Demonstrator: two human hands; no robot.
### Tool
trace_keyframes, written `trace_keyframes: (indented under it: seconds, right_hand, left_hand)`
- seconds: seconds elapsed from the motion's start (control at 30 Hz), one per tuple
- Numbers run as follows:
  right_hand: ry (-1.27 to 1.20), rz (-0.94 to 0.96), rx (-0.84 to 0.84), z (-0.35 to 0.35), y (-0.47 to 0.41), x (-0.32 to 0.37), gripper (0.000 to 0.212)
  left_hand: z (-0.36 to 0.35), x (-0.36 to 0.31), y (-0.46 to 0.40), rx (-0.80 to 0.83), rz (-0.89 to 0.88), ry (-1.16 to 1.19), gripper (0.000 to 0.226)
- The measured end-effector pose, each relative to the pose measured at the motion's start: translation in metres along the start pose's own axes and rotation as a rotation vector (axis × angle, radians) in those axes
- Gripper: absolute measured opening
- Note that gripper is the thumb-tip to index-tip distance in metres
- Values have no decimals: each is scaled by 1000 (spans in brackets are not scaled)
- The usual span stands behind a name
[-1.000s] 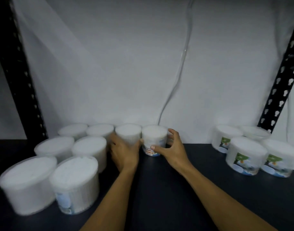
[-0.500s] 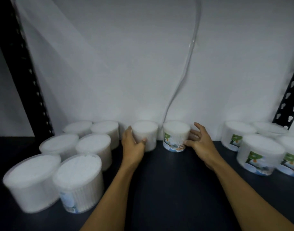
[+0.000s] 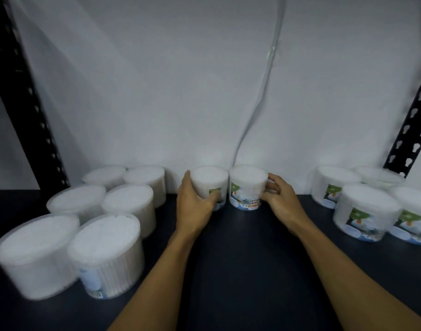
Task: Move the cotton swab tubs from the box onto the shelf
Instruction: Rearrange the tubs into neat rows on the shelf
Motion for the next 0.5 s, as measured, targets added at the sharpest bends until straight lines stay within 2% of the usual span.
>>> trace_keyframes:
  seconds: [0.13,0.23,0.33,0.5]
  right_hand:
    - [15,10,11,-1,2,1,56]
    - [16,12,38,-4,3,1,59]
    - [14,17,51,-6,4,3,61]
    - [30,22,47,-7,2,-1,66]
  left_hand:
    - [1,12,-8,-27,23,-112,90]
    - [6,16,-8,-61,102,-9,73]
    - [5,13,-6,-35,89,10,50]
    - [3,11,-7,-13,57,51,47]
Point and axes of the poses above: each hand's wrist, its own y-axis away from the middle knuckle, its own z-axis out of the back of the hand, x = y × z, the point moved 9 cm from there along -y, towards the middle knuckle, and after that the axes turned 8 degrees about -x, right-handed, at the moved point
